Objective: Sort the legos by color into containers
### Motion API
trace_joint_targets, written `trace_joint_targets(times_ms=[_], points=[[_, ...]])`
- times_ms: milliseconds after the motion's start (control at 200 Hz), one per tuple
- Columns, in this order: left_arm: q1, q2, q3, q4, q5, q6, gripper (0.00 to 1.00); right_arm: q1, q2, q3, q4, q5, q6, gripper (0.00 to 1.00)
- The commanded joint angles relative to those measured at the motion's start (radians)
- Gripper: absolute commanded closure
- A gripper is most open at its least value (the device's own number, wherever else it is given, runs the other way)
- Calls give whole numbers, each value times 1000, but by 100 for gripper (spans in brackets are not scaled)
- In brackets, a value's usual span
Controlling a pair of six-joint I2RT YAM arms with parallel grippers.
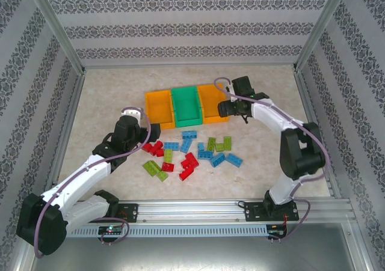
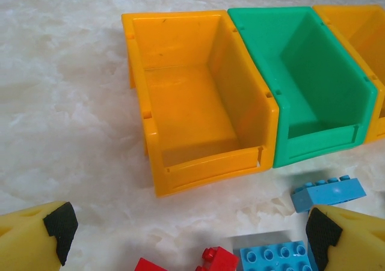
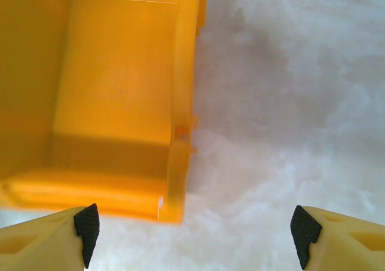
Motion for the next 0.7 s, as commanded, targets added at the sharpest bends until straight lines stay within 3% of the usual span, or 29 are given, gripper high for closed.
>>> trace_joint_targets(times_ms=[0, 100, 335, 694], points=[[-13, -7, -2, -26, -12, -20, 1, 16, -99, -62, -91, -61, -25, 13], [-13, 0, 2, -18, 3, -19, 1, 59, -131, -103, -194, -103, -13, 12], [-12, 8, 18, -30, 37, -19, 1, 236, -185, -212, -347, 95, 136, 11], [-14, -18, 17, -34, 87, -23, 1, 313, -257, -344, -393, 88, 299, 13]])
